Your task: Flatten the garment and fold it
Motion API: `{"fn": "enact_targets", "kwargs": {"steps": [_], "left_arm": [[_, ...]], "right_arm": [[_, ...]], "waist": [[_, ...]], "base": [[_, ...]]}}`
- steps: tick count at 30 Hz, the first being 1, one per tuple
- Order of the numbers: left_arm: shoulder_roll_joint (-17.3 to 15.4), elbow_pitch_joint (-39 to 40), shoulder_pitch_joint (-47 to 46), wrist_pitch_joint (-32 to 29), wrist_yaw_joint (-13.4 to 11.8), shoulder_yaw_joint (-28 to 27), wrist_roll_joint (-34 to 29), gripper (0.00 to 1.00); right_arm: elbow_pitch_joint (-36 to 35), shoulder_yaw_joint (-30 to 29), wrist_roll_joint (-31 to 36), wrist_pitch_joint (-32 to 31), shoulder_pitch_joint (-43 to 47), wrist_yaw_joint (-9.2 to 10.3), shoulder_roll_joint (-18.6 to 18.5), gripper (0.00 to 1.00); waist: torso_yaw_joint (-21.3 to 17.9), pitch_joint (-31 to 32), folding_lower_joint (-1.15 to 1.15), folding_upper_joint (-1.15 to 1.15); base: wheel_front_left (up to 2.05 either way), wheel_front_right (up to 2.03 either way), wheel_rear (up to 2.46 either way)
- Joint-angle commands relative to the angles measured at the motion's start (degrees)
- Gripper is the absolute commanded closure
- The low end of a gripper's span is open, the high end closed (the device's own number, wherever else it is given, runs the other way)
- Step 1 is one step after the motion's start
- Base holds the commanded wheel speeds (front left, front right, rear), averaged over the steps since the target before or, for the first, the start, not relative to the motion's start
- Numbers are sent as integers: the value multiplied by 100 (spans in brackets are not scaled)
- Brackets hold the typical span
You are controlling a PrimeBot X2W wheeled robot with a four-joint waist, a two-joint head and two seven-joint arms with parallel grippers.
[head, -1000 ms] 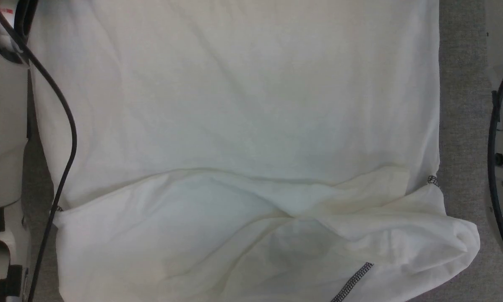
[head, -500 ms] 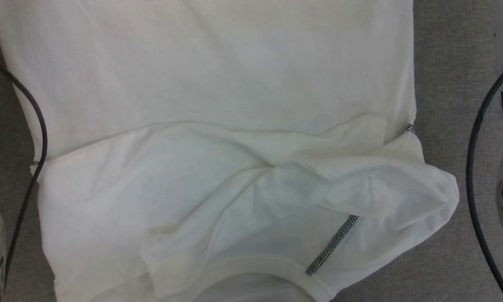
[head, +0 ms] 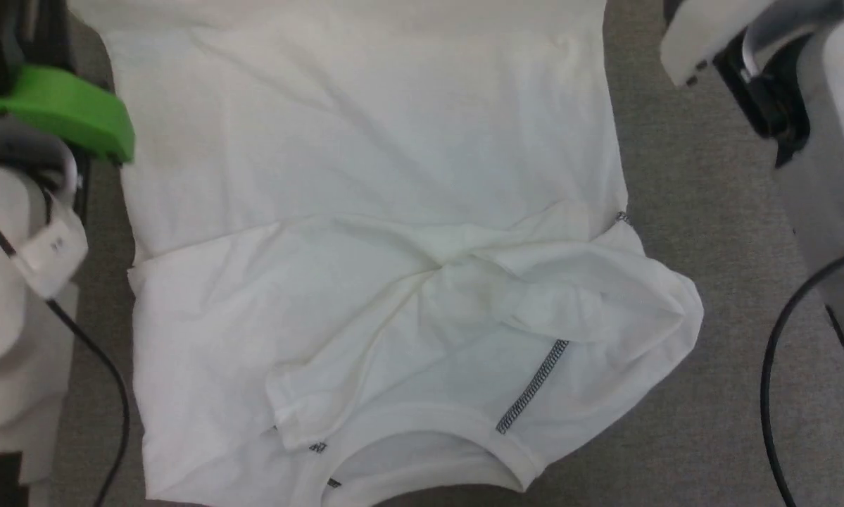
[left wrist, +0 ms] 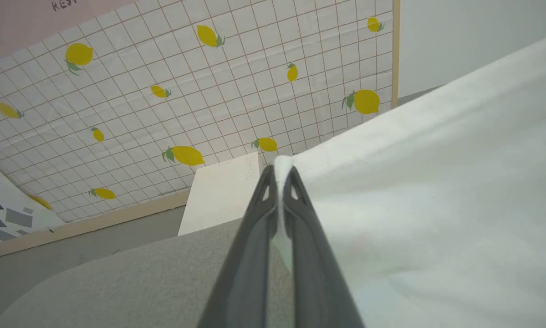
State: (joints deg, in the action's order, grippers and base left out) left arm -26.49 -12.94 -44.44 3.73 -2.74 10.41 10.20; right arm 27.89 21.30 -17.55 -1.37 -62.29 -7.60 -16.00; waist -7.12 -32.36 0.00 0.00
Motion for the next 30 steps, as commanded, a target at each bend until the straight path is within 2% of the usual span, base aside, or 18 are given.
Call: {"fn": "enact_targets", "kwargs": {"steps": [1, 4, 8, 15, 21, 30], "left_arm": [[22, 168, 313, 42, -83, -24, 81, 100], [138, 655, 1126, 194, -73, -72, 373, 100], [242, 1295, 2207, 300, -200, -161, 630, 100], [379, 1885, 3815, 378, -306, -161, 966, 100], [572, 1823, 4563, 429, -299, 38, 1136, 100], [763, 1294, 5052, 406, -215, 200, 1440, 100]], "right_arm": [[-178, 69, -123, 40, 297, 11, -109, 100], [-659, 40, -362, 25, 1056, 11, -394, 100], [-1357, -134, -535, -132, 2082, 11, -699, 100], [-2260, -615, -525, -802, 3642, 11, -812, 100], [-2771, -1213, -195, -1476, 4929, 11, -611, 100], [-3203, -1999, 233, -2461, 6494, 11, 125, 100]], "waist": [[144, 853, 0, 0], [250, 1245, 0, 0], [363, 1600, 0, 0], [398, 1960, 0, 0], [498, 2117, 0, 0], [578, 2252, 0, 0]], "base": [[0, 0, 0], [0, 0, 0], [0, 0, 0], [0, 0, 0], [0, 0, 0], [0, 0, 0]]}}
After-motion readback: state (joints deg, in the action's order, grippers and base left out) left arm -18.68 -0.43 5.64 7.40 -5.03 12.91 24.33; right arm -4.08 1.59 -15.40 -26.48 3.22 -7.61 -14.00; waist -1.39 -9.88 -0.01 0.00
